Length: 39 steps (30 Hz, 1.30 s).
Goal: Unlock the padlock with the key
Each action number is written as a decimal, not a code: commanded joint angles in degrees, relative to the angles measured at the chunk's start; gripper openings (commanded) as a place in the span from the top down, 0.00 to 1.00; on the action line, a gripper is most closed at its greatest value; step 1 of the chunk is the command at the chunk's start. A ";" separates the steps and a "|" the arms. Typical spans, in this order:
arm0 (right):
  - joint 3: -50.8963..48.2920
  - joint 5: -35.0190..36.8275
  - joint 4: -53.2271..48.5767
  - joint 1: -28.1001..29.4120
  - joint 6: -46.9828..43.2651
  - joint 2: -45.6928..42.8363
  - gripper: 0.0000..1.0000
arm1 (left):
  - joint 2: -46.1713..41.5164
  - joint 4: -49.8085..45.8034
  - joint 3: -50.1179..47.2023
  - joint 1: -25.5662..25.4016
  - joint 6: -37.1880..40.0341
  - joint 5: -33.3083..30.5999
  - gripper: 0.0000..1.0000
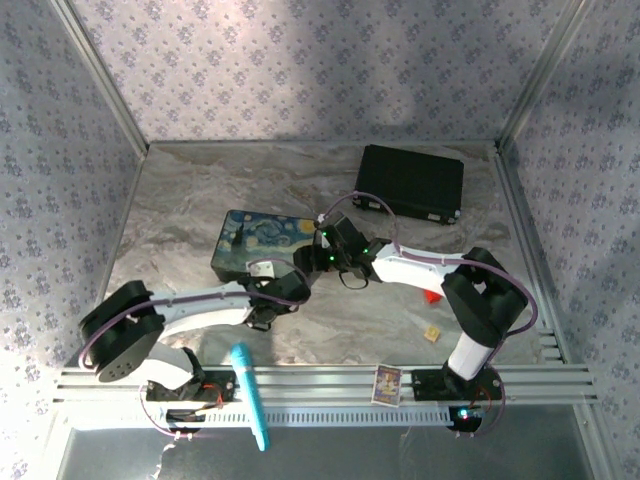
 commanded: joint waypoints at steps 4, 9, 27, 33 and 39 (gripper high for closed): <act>-3.72 4.23 -7.61 -0.45 0.42 3.64 0.18 | 4.73 -2.37 -3.97 -2.15 0.61 8.23 0.73; -3.66 3.63 -6.83 -0.43 0.62 4.67 0.18 | 0.99 3.43 -7.02 -2.23 2.04 7.36 0.69; -3.60 2.94 -6.09 -0.56 1.11 6.13 0.17 | -5.12 14.19 -11.92 -1.58 0.74 9.77 0.74; -3.33 2.73 -6.24 -0.51 1.08 6.34 0.18 | -3.93 0.17 -5.83 -1.58 1.23 4.41 0.87; -3.60 2.69 -6.19 -0.47 1.16 6.27 0.18 | 1.38 -10.86 -2.30 -1.58 0.89 1.05 0.86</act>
